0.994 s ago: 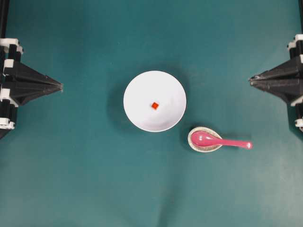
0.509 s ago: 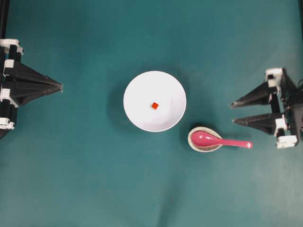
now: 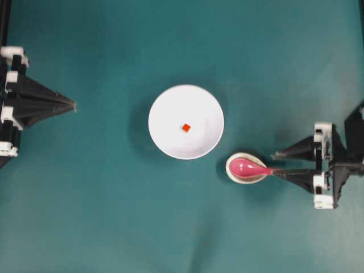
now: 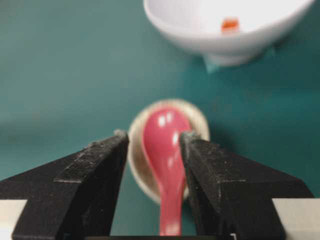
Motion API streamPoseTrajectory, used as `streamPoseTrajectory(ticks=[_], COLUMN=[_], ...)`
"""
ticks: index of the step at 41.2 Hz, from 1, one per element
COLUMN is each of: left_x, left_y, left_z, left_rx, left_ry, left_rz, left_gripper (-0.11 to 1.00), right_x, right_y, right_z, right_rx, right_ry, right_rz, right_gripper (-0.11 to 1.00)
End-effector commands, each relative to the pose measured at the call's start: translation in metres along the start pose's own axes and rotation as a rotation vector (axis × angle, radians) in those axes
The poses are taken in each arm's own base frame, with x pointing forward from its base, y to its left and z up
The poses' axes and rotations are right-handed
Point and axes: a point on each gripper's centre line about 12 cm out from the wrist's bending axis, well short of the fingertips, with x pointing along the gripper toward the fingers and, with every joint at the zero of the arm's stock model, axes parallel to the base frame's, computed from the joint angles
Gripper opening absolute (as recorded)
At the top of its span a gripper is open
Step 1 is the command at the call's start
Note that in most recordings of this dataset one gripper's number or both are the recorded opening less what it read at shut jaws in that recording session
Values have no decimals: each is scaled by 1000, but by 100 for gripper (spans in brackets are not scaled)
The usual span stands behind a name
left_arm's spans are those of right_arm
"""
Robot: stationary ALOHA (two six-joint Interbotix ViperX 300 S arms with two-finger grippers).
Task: Grip the spoon and scoop the red block from the bowl with right arm.
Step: 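Close the right gripper on the pink spoon handle, then lift the pink spoon out of the spoon rest and swing it toward the bowl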
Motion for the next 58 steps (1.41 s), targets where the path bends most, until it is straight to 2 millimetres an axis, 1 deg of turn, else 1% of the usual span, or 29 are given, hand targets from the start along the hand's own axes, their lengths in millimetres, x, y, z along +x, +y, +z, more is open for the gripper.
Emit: streamPoseTrajectory(ticks=[1, 9, 19, 22, 36, 39, 43, 50, 58], left_x=[3, 2, 2, 1, 1, 1, 1, 2, 2], left_y=[-1, -1, -1, -1, 0, 0, 0, 0, 0], left_z=[10, 10, 9, 8, 6, 6, 6, 5, 5], left_rx=[3, 3, 3, 3, 3, 3, 3, 5, 3], left_ry=[-21, -17, -5, 2, 20, 18, 20, 22, 22], left_rz=[-2, -2, -2, -1, -1, -1, -1, -1, -1], left_gripper=[0, 0, 0, 0, 0, 0, 0, 0, 0], right_x=[3, 2, -4, -5, -4, -3, -3, -2, 0], right_y=[8, 2, -5, -5, -2, -1, 0, 2, 10], right_z=[-7, -19, -36, -38, -38, -37, -36, -34, -25], right_rx=[-3, -36, -61, -64, -61, -62, -66, -65, -57], right_ry=[8, 59, 181, 202, 199, 196, 184, 171, 135], right_rz=[-11, -32, -41, -37, -35, -30, -27, -21, 1], right_gripper=[52, 52, 52, 52, 50, 48, 41, 22, 22])
